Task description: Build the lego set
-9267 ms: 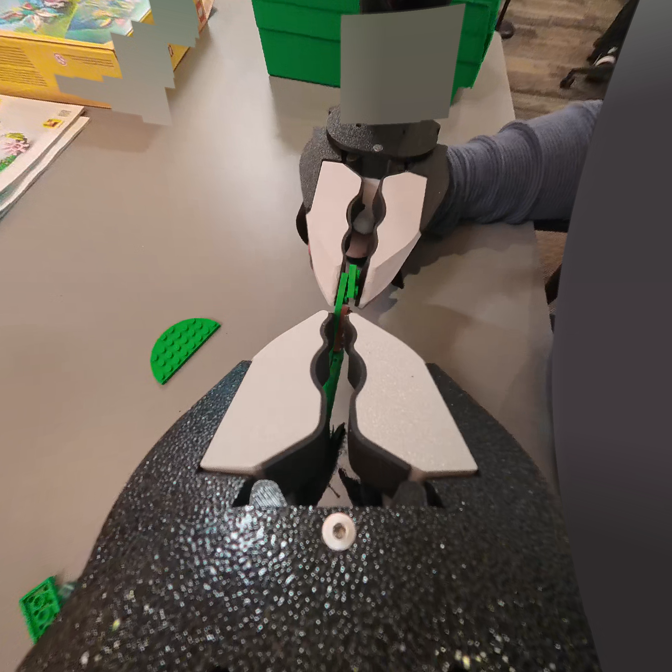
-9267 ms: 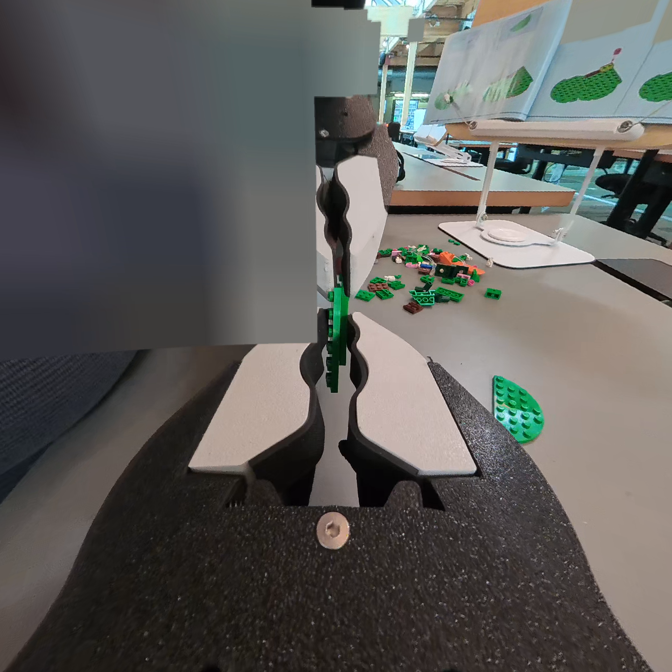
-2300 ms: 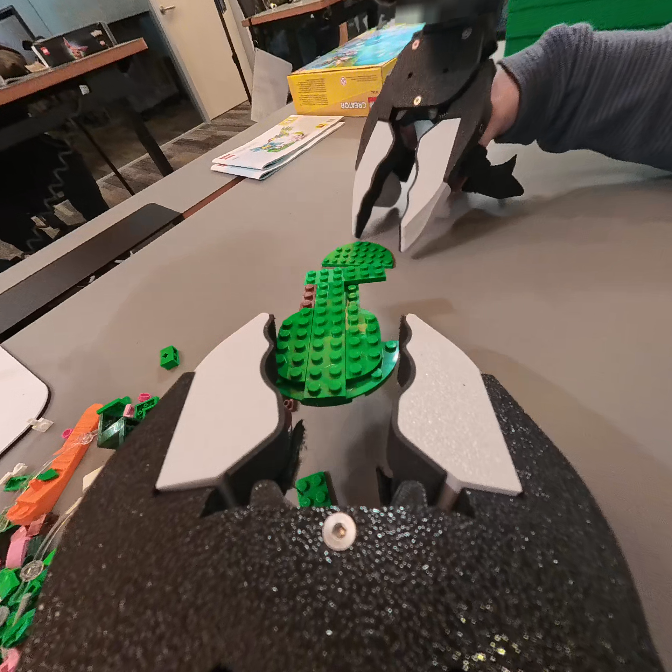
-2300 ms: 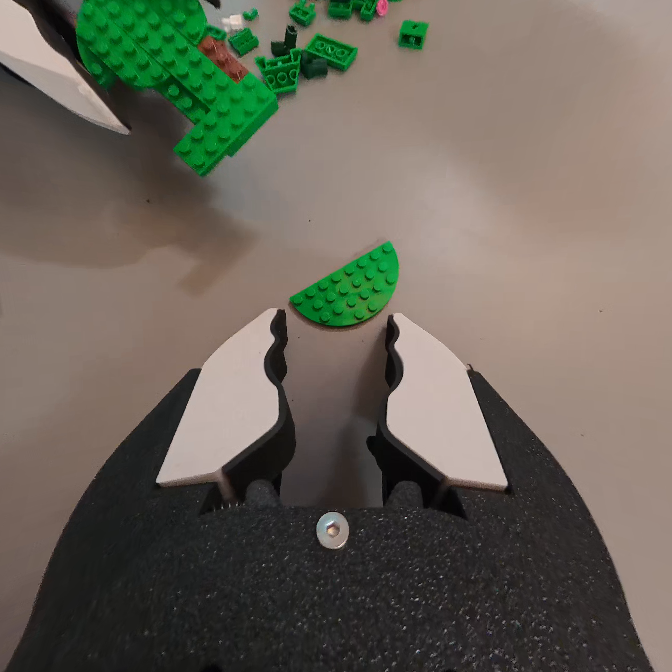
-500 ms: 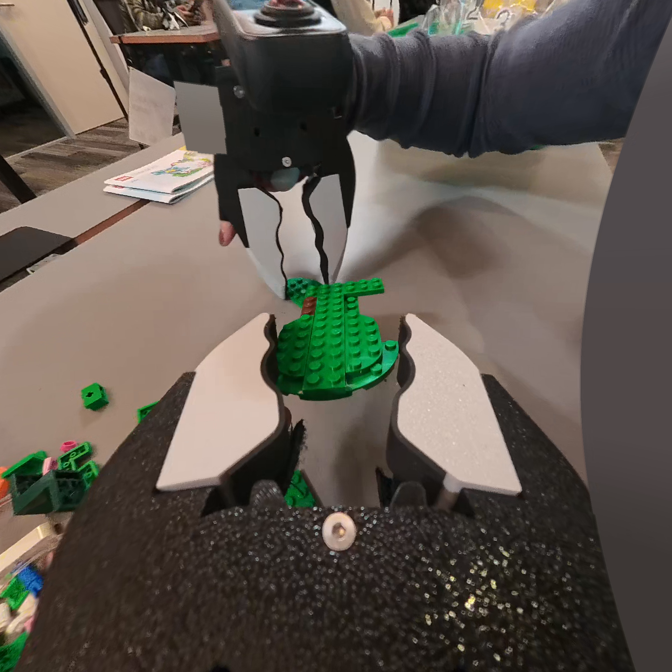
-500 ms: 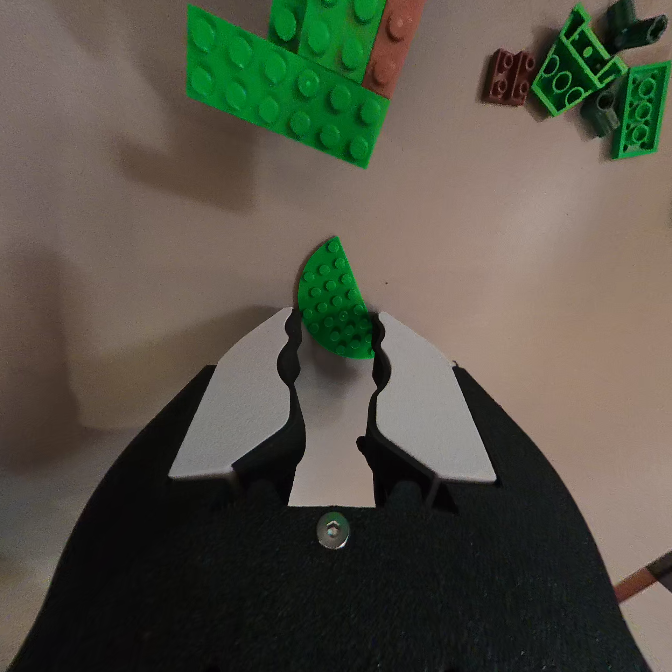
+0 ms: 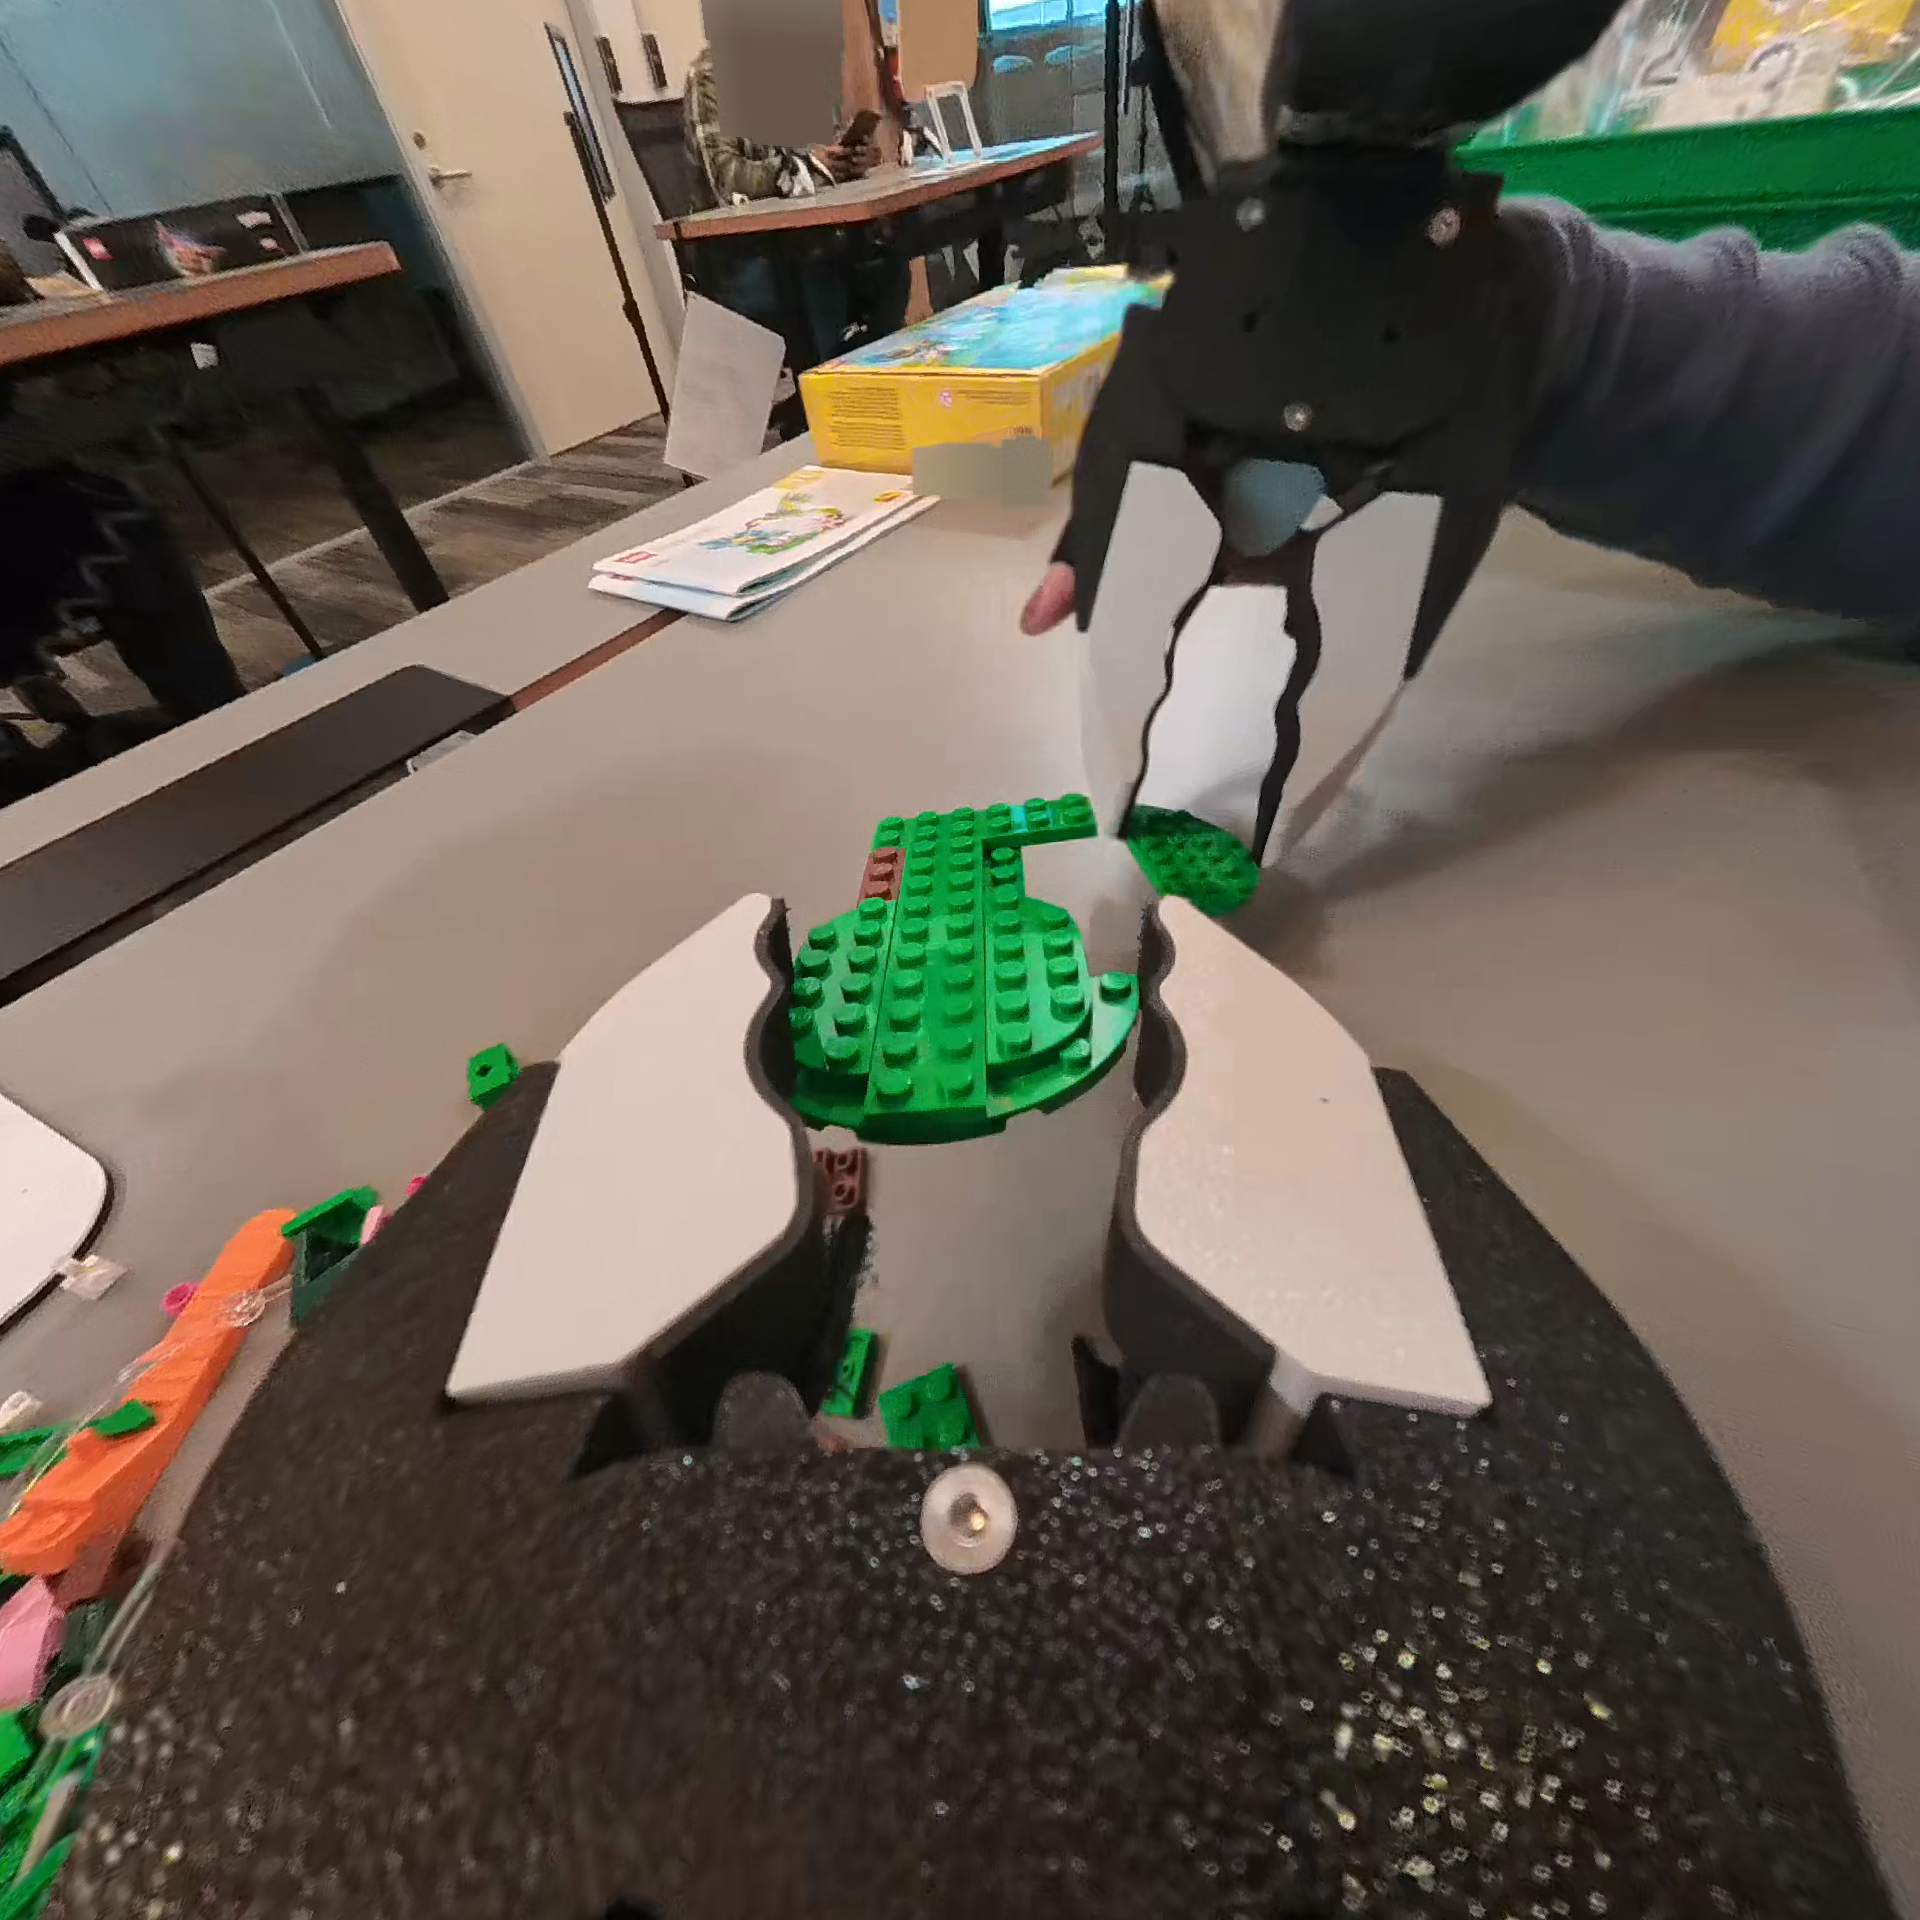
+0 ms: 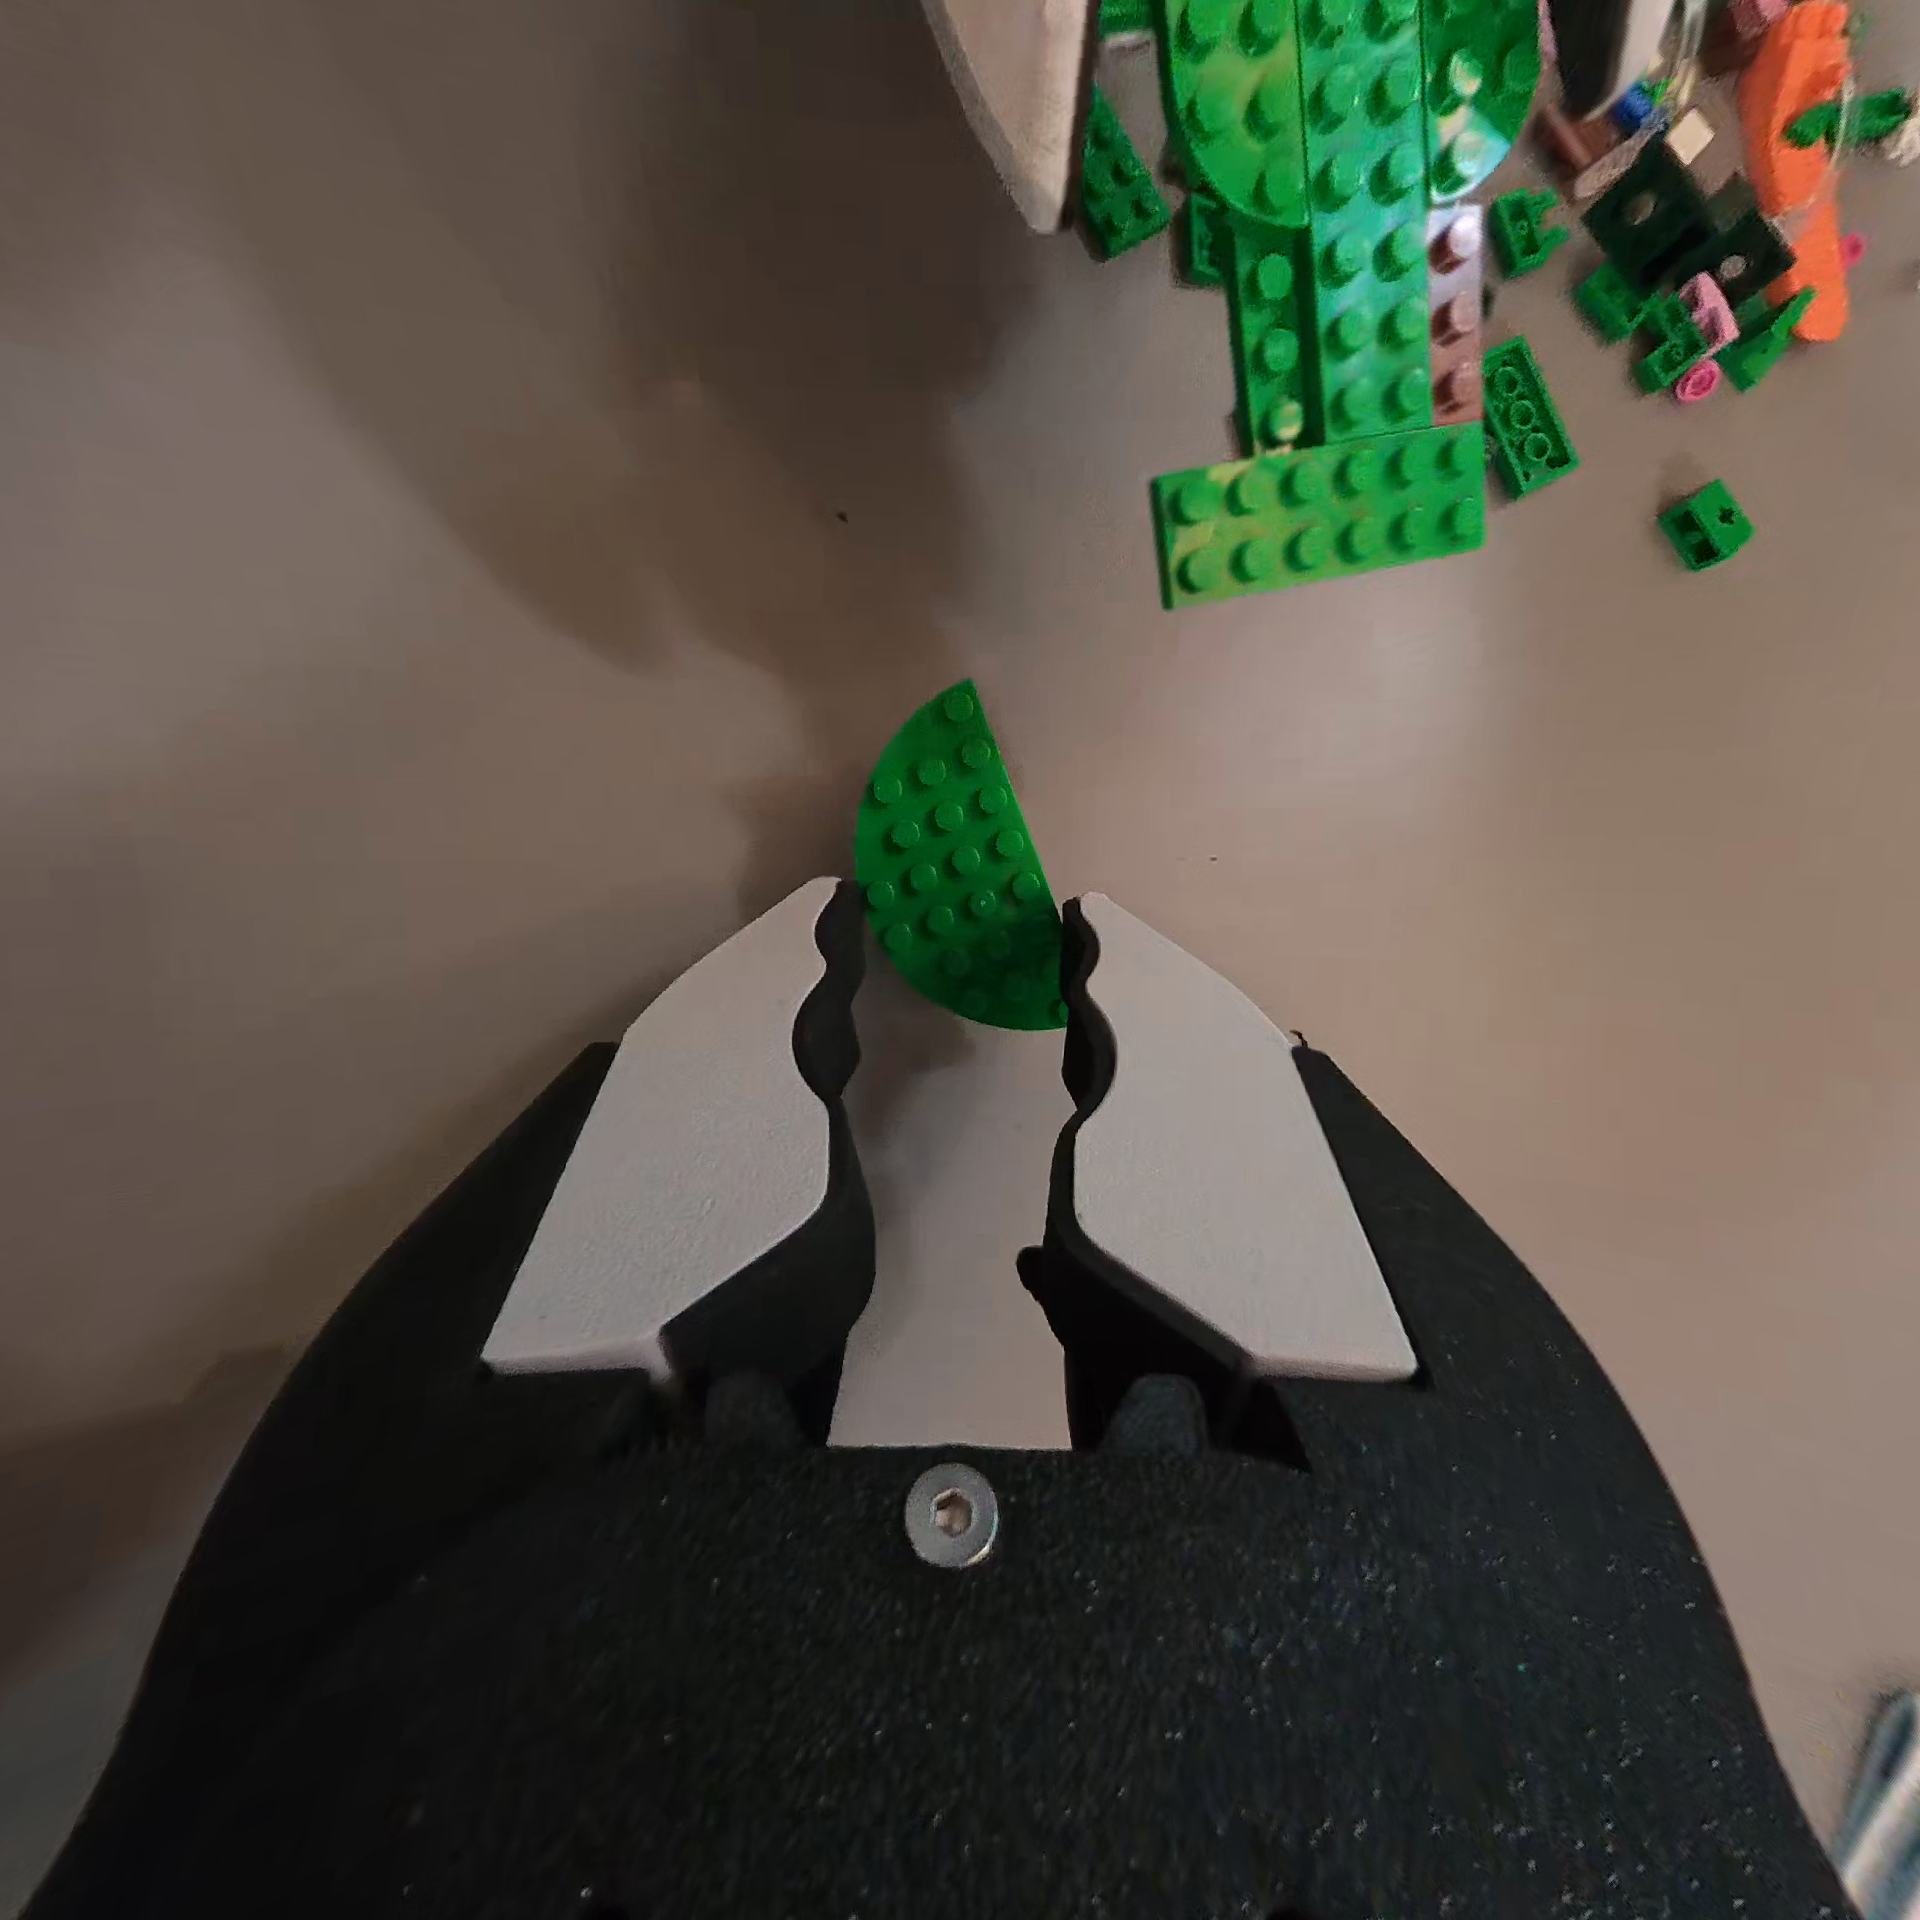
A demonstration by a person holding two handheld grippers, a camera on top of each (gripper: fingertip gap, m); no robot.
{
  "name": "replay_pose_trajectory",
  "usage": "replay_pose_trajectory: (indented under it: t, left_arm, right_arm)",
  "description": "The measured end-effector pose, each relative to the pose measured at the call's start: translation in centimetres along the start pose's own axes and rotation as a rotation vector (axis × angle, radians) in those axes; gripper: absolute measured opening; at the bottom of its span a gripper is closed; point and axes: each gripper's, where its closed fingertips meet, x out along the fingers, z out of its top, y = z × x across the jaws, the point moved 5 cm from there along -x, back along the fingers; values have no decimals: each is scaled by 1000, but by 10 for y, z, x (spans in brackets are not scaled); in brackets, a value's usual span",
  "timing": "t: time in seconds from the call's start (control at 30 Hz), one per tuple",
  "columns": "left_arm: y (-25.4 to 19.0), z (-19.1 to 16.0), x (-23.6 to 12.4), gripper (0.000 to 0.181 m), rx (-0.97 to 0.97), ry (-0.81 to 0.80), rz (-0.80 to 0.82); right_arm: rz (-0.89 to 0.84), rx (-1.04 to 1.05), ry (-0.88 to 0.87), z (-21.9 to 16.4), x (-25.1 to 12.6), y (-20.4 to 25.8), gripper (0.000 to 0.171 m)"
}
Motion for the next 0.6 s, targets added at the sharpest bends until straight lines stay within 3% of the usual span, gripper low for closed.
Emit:
replay_pose_trajectory:
  t: [0.23,0.6]
  left_arm:
    - [-13,2,3,63,66,-51,-17]
    - [-35,5,5,63,170,-113,-77]
  right_arm:
    - [-105,98,-31,8,1,33,36]
    - [-308,233,-174,37,-19,44,36]
